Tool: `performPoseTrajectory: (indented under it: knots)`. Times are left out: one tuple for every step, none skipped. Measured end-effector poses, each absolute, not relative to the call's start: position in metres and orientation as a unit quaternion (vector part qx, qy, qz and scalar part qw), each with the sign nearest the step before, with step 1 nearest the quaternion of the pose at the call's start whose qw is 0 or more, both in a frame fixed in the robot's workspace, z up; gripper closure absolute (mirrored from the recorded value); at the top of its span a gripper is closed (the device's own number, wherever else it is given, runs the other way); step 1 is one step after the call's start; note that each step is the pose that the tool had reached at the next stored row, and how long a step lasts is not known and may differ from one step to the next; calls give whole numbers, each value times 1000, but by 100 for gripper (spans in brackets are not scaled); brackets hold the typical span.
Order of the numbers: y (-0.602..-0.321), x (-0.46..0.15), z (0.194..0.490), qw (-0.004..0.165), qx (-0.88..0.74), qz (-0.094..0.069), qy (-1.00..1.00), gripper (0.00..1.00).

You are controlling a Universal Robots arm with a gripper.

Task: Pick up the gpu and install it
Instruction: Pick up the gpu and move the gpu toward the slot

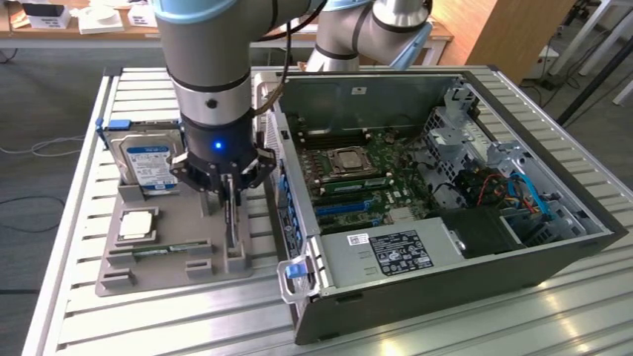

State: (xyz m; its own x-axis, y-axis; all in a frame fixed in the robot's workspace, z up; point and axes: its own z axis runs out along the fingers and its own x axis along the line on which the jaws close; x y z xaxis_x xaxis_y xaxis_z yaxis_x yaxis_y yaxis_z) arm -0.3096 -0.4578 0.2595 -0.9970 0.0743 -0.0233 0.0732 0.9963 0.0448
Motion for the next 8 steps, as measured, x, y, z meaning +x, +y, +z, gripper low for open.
performPoseTrajectory:
  knots:
    - [-458,-310,264,13,37,22,999,73]
    - [-458,-310,268,13,37,22,999,73]
    - [-458,-310,273,12,37,22,999,73]
    - [-458,-310,278,13,37,22,999,73]
    - [-458,-310,282,13,37,22,999,73]
    - [-458,-310,287,13,37,22,999,73]
    - [-458,-310,291,13,37,22,999,73]
    - [-458,-310,296,13,37,22,999,73]
